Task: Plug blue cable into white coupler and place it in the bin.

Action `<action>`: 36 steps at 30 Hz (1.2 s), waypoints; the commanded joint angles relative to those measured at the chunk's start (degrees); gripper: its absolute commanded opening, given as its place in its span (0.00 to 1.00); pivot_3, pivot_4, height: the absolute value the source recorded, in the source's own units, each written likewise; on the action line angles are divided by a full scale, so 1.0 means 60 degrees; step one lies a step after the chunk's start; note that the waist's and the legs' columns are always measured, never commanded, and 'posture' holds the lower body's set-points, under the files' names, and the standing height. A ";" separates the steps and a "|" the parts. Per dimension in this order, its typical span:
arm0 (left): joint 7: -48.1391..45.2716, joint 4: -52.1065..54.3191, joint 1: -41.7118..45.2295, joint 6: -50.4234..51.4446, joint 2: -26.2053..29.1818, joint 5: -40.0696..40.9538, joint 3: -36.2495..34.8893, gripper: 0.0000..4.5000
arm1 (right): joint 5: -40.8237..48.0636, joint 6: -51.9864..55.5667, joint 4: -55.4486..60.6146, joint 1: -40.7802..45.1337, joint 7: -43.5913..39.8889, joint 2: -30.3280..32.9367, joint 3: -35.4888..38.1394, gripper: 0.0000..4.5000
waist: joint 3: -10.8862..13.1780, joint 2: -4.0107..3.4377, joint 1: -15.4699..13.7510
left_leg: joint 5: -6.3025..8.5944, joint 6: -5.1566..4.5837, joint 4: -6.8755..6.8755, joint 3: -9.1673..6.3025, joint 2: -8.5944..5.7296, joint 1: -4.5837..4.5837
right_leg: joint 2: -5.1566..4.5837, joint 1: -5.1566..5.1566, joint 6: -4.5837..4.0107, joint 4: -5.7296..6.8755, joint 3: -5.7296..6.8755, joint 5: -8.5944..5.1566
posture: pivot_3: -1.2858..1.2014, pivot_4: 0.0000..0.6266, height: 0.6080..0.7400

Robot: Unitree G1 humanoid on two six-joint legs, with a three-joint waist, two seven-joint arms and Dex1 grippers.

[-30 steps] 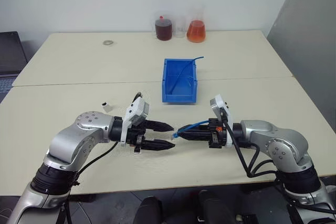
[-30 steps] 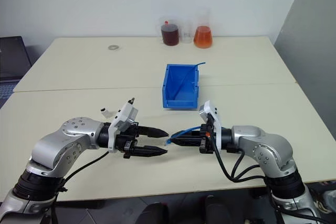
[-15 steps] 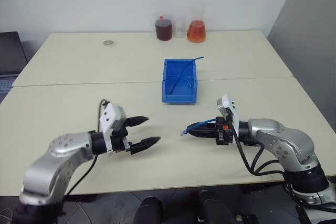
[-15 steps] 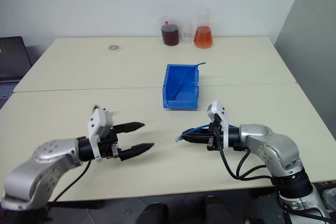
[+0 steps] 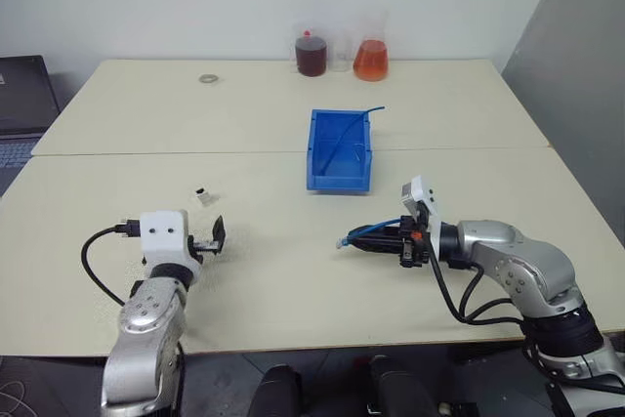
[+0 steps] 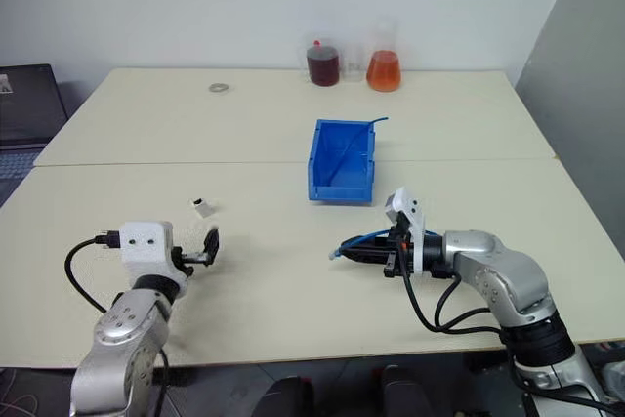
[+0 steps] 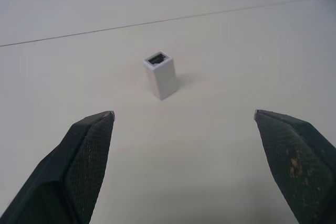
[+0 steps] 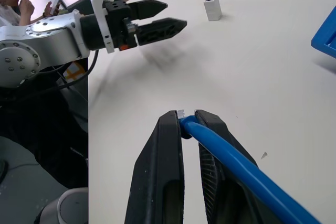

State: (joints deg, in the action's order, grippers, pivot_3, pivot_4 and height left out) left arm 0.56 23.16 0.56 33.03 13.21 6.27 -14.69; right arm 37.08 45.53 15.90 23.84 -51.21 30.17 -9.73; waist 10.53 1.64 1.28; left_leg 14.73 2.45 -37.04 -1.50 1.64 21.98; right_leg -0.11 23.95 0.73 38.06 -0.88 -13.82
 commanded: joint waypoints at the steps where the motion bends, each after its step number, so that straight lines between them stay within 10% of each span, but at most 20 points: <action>1: 0.1041 -0.0513 0.0950 0.0555 -0.0248 -0.0481 -0.0206 1.00 | 0.0061 -0.0055 0.0250 0.0262 -0.0085 -0.0032 0.0107 0.03 | -0.0001 0.0003 0.0012 | 0.0000 0.0000 0.0000 0.0000 0.0000 -0.0001 | 0.0001 0.0000 -0.0001 0.0001 0.0000 0.0000 | 0.52 0.24 1.00; 36: 0.2474 -0.3788 0.4210 0.1141 -0.1254 -0.0202 -0.0832 1.00 | 0.0153 0.0100 0.0471 0.0179 0.0033 0.0052 0.0292 0.03 | -0.0003 0.0006 0.0026 | -0.0001 0.0002 0.0001 0.0007 -0.0005 0.0005 | 0.0000 0.0004 -0.0005 -0.0002 0.0009 0.0005 | 0.52 0.24 1.00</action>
State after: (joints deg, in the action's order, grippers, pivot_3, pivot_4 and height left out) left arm 14.67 0.48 24.22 40.90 5.83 4.64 -18.70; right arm 37.17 46.56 16.30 24.39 -51.05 30.37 -9.66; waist 10.51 1.67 1.44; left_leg 14.72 2.46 -37.03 -1.46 1.61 22.01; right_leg -0.11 23.97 0.70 38.04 -0.82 -13.78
